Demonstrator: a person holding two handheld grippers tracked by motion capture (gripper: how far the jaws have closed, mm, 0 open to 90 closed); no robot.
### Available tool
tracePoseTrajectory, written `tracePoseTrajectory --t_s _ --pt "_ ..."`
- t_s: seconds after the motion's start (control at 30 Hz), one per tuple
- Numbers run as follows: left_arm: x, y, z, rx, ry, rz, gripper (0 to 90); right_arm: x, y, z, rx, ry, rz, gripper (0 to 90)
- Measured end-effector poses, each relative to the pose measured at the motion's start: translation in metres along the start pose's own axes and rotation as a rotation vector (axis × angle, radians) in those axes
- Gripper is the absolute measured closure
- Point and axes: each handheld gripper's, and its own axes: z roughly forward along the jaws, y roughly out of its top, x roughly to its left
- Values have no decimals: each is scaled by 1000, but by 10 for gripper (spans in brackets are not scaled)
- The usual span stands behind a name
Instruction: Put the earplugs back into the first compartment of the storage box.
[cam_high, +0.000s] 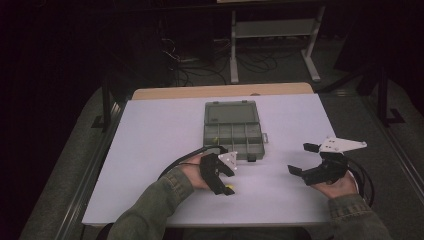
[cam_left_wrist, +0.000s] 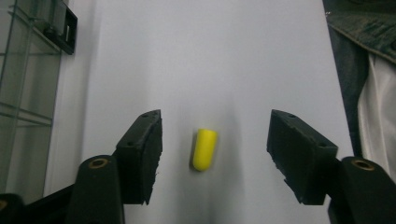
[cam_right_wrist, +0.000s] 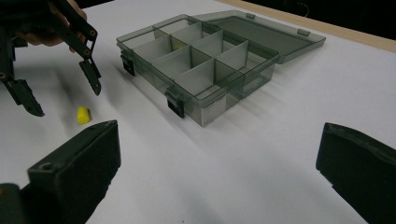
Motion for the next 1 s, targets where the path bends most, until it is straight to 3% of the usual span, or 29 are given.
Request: tracePoseTrajectory --t_s 0.2,0.57,1.0 --pt "-1 -1 5 16 -3 10 411 0 0 0 -1 -1 -2 0" --pt "1 -3 10 44 18 28 628 0 0 0 0 0 -2 0" --pt "3 -4 15 68 20 10 767 0 0 0 -1 0 -4 0"
